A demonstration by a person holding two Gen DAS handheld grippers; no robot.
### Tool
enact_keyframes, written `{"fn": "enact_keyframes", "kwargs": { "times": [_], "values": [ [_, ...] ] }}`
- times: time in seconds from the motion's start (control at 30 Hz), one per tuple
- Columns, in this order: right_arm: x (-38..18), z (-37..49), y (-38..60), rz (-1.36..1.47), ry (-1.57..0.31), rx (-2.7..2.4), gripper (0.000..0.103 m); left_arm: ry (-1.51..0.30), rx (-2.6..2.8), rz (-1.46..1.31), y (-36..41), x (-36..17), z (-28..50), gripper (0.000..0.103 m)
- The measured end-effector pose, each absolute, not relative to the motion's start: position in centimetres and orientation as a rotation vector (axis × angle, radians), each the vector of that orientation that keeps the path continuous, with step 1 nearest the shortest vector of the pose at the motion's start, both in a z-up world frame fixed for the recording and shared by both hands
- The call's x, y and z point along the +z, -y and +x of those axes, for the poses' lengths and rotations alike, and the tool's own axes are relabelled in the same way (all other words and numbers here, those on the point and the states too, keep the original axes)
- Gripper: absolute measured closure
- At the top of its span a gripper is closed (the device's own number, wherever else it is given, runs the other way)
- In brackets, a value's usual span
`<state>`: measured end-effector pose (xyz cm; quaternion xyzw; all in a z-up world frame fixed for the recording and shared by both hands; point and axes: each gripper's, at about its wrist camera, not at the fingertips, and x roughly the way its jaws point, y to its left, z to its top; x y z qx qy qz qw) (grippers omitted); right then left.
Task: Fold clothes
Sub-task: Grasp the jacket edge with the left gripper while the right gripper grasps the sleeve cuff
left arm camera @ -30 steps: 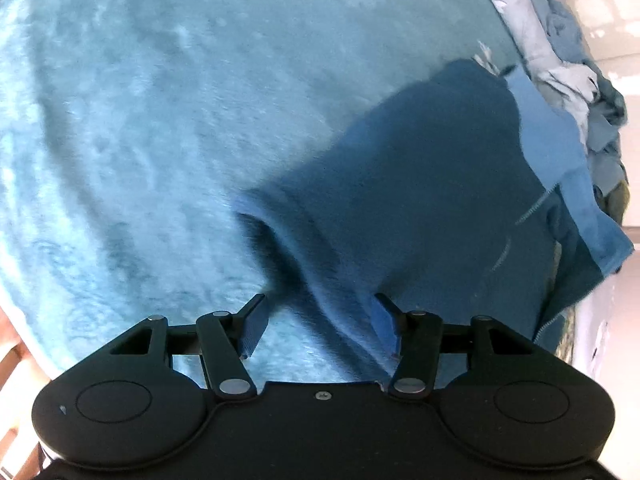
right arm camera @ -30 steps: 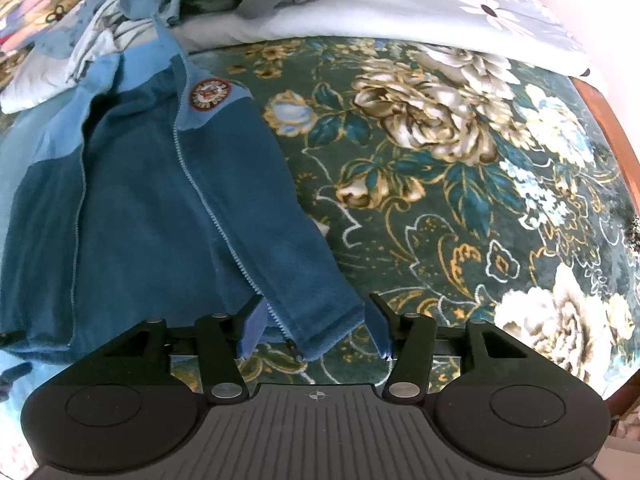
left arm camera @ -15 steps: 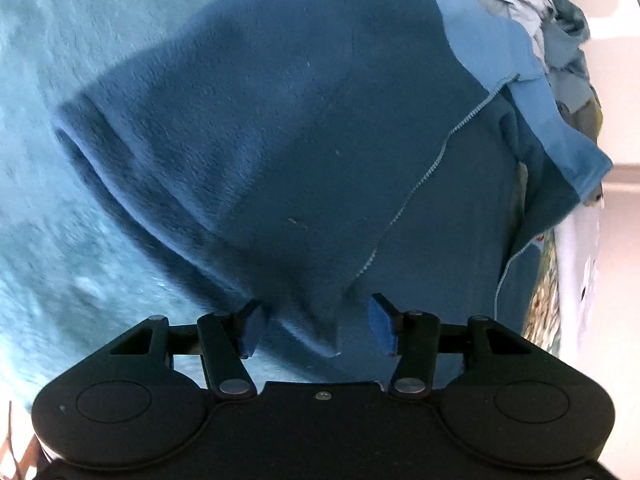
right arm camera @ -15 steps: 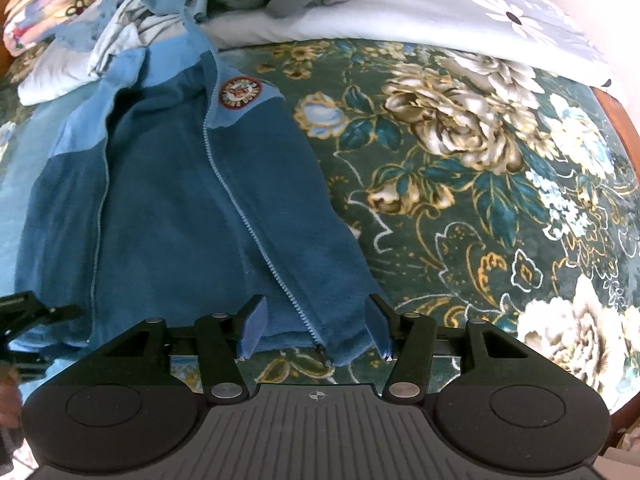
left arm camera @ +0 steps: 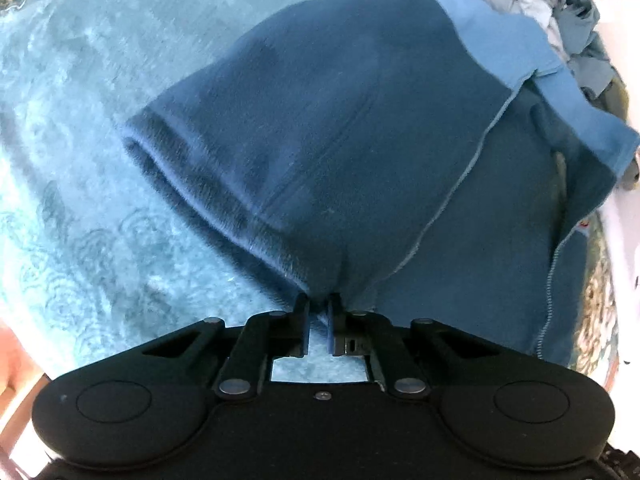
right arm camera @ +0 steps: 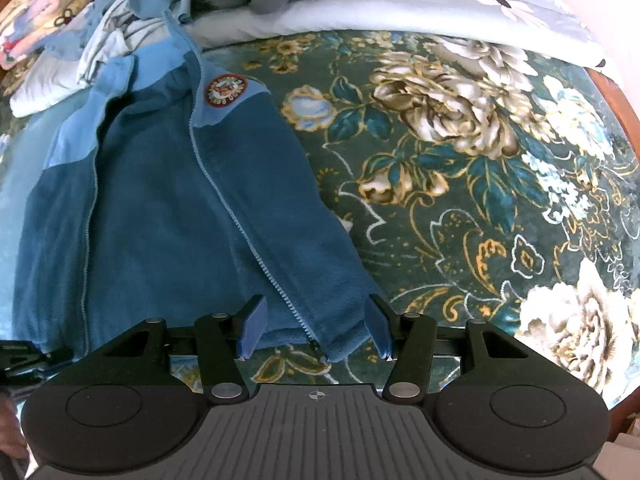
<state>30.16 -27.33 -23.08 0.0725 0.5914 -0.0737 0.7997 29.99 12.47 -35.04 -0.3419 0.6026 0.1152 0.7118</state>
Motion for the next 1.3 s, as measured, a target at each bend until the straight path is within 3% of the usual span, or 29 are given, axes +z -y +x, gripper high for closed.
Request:
{"fn": "enact_keyframes", "kwargs": {
  "times": [0.17,0.33,0.47,0.63,0.73,0.77,1.03,1.17,1.3],
  "values": [
    [-24.3,30.1,27.6,0.163,-1.293,-0.165,0.052,-1.382,0.132,-0.701,-10.9,-33.5,31.2,0.096],
    [-26.1,29.3,28.1,0.204,-1.339,-0.187,0.052,-1.343,-0.052,-0.597,-7.8,-30.6,32.1,0.079],
    [-27.8,28.3,29.1,0.283,-1.363,-0.226,0.052,-1.3,-0.174,-0.512,-5.2,-28.5,34.4,0.06],
    [-29.2,27.1,31.6,0.449,-1.322,-0.3,0.052,-1.201,-0.315,-0.249,-0.1,-26.4,39.8,0.048],
    [-30.2,26.1,33.5,0.589,-1.264,-0.361,0.044,-1.123,-0.395,-0.091,3.2,-25.8,42.9,0.042],
    [-30.5,25.9,34.0,0.629,-1.243,-0.376,0.037,-1.108,-0.413,-0.067,4.1,-25.9,44.0,0.041],
    [-33.2,24.4,36.1,0.893,-1.143,-0.416,0.036,-1.07,-0.461,0.011,9.2,-28.5,49.5,0.031],
    [-34.2,24.1,36.2,0.952,-1.112,-0.402,0.038,-1.048,-0.473,0.072,11.2,-29.1,50.8,0.022],
    [-35.1,23.5,36.7,1.042,-1.085,-0.407,0.053,-1.065,-0.498,0.052,12.1,-29.4,52.5,0.021]
  ]
}}
